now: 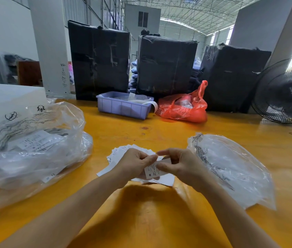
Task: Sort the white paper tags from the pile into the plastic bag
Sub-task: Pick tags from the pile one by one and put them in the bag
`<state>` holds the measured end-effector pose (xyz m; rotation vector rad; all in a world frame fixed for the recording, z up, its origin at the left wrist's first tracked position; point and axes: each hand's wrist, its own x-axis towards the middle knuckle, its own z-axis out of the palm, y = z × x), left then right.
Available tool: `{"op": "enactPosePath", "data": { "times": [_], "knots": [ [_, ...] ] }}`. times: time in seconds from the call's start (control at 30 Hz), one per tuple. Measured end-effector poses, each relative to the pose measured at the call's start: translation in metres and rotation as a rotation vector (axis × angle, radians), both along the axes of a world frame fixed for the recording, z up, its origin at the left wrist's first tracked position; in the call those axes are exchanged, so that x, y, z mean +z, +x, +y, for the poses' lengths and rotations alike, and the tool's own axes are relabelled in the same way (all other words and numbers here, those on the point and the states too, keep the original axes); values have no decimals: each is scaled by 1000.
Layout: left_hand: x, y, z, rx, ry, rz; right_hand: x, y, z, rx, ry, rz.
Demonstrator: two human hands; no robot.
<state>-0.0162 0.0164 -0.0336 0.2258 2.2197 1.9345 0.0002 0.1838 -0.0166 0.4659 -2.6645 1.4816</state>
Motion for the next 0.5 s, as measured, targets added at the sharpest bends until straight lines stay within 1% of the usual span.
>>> {"op": "enactPosePath", "data": {
  "times": [0.13, 0.27, 0.33, 0.43, 0.5],
  "knots": [
    [2, 1, 1, -9, 75, -101, 1, 0, -1, 13, -103, -35],
    [0, -2, 1, 71, 114, -123, -2, -3, 0, -16, -68, -31],
    [0, -3, 0, 101, 156, -148, -2, -6, 4, -57, -94, -4],
    [2, -4, -3, 77, 266, -203, -1, -8, 9, -126, -196, 72],
    [2, -4, -5, 72, 296, -205, 0, -9, 9, -166, -260, 119]
  ]
}}
